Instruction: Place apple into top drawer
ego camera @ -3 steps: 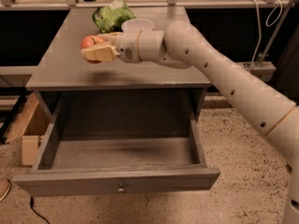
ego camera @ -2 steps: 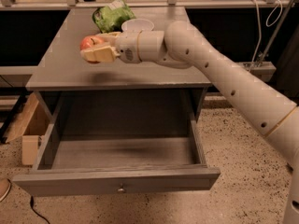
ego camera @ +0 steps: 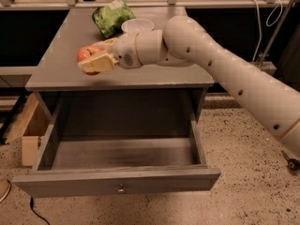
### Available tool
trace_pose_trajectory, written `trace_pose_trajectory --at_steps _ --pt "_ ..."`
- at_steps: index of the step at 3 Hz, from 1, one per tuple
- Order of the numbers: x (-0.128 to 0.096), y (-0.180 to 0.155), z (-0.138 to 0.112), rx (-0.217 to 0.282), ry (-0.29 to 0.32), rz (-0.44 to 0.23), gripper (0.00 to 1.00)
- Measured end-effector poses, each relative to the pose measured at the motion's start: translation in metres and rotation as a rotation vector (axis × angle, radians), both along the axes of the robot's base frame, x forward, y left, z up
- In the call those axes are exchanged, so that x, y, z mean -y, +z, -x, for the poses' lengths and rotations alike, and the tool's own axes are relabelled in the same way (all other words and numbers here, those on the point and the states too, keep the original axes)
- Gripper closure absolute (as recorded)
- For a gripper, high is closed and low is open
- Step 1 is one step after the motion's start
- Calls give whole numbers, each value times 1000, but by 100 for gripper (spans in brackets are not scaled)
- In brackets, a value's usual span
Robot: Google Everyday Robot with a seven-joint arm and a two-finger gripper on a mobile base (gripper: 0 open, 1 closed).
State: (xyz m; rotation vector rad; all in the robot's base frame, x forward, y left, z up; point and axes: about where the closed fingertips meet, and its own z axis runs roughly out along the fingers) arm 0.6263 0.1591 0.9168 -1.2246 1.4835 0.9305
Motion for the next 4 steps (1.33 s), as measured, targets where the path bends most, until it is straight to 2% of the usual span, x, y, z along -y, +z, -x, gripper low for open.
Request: trace_pose_trajectory --at_steps 1,2,3,4 --pt "6 -11 51 -31 -17 79 100" --pt "25 -31 92 -78 -115 142 100" --pt "47 -79 122 -154 -214 158 100" --pt "52 -114 140 -189 -212 200 100"
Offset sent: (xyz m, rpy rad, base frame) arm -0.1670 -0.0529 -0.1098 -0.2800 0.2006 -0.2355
